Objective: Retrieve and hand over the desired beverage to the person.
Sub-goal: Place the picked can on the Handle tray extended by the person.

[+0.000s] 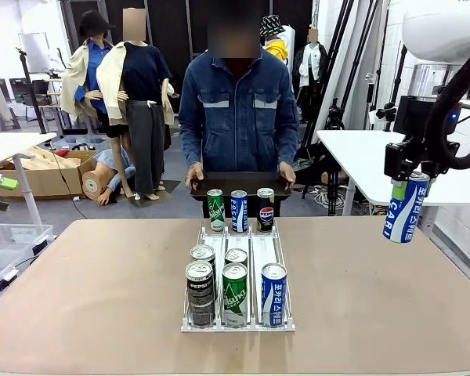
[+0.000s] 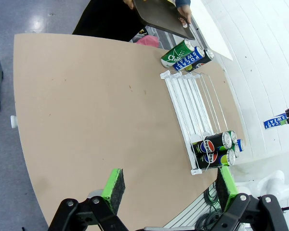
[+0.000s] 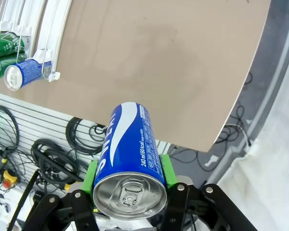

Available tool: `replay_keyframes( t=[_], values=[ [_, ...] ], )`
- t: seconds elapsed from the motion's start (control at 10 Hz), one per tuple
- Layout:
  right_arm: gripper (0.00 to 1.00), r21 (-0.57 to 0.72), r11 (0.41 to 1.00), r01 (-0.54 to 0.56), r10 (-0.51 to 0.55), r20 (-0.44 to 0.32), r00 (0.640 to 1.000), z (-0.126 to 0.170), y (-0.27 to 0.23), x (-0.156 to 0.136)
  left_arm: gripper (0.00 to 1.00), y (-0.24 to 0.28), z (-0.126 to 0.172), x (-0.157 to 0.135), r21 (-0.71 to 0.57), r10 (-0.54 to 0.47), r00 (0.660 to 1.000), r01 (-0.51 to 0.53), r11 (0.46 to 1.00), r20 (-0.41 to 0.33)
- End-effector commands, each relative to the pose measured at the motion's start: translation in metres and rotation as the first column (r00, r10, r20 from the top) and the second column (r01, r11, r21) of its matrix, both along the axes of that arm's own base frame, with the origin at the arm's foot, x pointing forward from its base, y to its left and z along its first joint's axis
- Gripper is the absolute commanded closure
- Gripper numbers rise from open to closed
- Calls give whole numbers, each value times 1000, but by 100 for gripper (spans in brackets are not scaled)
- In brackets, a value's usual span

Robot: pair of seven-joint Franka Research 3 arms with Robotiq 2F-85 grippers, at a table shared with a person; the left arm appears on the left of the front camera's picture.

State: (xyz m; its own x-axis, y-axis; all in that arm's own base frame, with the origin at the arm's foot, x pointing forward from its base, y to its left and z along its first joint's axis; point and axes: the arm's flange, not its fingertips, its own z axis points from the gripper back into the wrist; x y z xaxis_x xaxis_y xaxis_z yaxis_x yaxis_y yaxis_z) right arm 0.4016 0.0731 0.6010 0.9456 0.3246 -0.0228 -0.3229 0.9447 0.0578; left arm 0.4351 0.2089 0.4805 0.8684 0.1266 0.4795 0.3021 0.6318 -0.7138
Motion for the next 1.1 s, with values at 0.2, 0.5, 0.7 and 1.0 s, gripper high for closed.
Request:
replay_keyframes(
  t=[0.2, 0.5, 0.7, 1.0],
  values=[
    [98, 0, 1000, 4, -4, 4, 1000, 2, 0, -1, 0, 0, 1, -2, -3, -2, 1000, 2, 1000, 5],
    [98, 0, 1000, 4, -4, 4, 1000, 2, 0, -1, 0, 0, 1, -2, -3, -2, 1000, 2, 1000, 5],
    [98, 0, 1000, 4, -4, 4, 1000, 2, 0, -1, 0, 0, 1, -2, -3, -2, 1000, 2, 1000, 5],
    [98, 0, 1000, 4, -4, 4, 1000, 2, 0, -1, 0, 0, 1, -2, -3, -2, 1000, 2, 1000, 5]
  ],
)
